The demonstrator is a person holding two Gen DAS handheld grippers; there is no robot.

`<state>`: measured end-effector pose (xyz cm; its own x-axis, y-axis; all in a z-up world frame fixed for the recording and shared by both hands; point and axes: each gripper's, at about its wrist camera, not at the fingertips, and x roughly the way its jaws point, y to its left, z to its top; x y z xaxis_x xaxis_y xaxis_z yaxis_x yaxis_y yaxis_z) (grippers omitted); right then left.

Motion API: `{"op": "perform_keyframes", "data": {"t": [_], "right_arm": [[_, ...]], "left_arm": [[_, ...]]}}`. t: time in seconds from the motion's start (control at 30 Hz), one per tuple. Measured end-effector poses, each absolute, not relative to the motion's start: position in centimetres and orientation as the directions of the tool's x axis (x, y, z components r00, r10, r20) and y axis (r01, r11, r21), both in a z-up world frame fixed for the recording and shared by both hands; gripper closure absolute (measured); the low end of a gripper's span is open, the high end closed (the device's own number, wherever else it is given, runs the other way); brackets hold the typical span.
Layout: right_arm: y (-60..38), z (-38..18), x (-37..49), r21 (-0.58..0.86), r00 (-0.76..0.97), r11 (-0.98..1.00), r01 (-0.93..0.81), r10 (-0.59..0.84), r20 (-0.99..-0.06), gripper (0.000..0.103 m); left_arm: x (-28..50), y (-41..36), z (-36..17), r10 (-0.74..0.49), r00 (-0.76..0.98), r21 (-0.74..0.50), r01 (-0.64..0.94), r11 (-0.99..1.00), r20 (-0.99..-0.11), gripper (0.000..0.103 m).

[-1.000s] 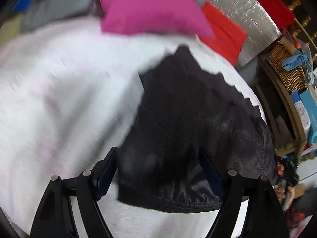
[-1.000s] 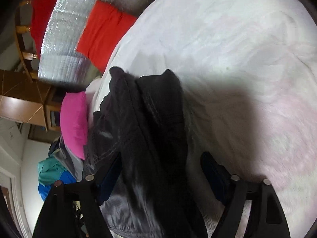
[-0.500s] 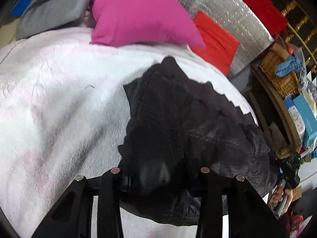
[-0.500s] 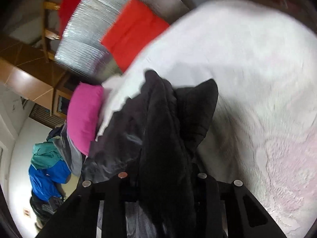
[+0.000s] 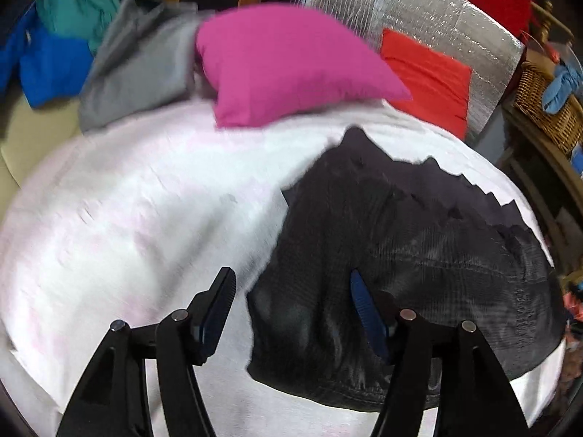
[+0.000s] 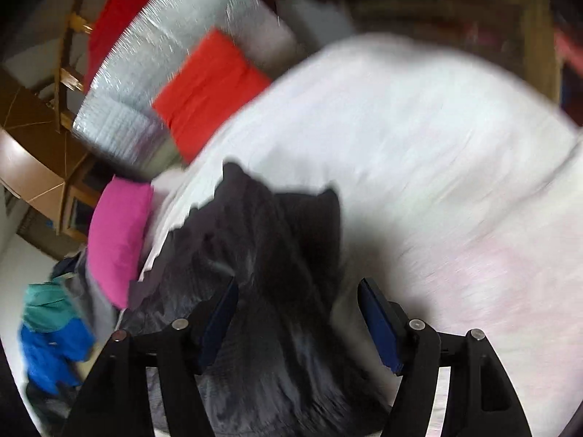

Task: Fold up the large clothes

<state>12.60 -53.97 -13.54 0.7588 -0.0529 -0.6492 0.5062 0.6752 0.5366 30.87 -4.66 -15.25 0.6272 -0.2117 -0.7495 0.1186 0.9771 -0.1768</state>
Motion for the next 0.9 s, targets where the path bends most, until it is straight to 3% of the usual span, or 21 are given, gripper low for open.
{"op": "perform_keyframes", "data": {"t": [0.17, 0.23, 0.3, 0.47, 0.77, 0.9], "right_arm": [[-50.2, -9.9, 10.3, 0.463, 0.85, 0.785, 0.412, -0.149, -0.505, 0.033], [-48.5, -9.2, 10.3, 0.433, 0.863, 0.815, 0.384, -0.151, -0.482, 0.047], [-46.6, -9.0, 10.2, 0.408, 0.866, 0.84, 0.358, -0.136, -0.481, 0.05], [-44.4, -10.5, 10.9, 0.349, 0.819, 0.863, 0.366, -0.121, -0.561, 0.05], [-47.7, -13.7, 11.5, 0.423, 0.746, 0.779, 0.463, -0.086, -0.66, 0.05], [-48.2, -15.3, 12.7, 0.384, 0.685, 0.784, 0.487, -0.069, -0.725, 0.049]], "left_arm": [[30.1, -4.3, -13.6, -0.155, 0.712, -0.123, 0.096, 0.988, -0.685, 0.034], [29.4, -4.0, -13.3, -0.148, 0.73, -0.118, 0.093, 0.989, -0.667, 0.033], [29.0, -3.9, -13.0, -0.135, 0.742, -0.101, 0.092, 0.991, -0.657, 0.033], [27.0, -4.1, -12.3, -0.11, 0.772, -0.05, 0.101, 0.994, -0.626, 0.033], [25.3, -5.0, -11.6, -0.105, 0.802, 0.001, 0.13, 0.991, -0.588, 0.032], [25.3, -6.2, -11.8, -0.119, 0.796, 0.012, 0.157, 0.988, -0.593, 0.032]]}}
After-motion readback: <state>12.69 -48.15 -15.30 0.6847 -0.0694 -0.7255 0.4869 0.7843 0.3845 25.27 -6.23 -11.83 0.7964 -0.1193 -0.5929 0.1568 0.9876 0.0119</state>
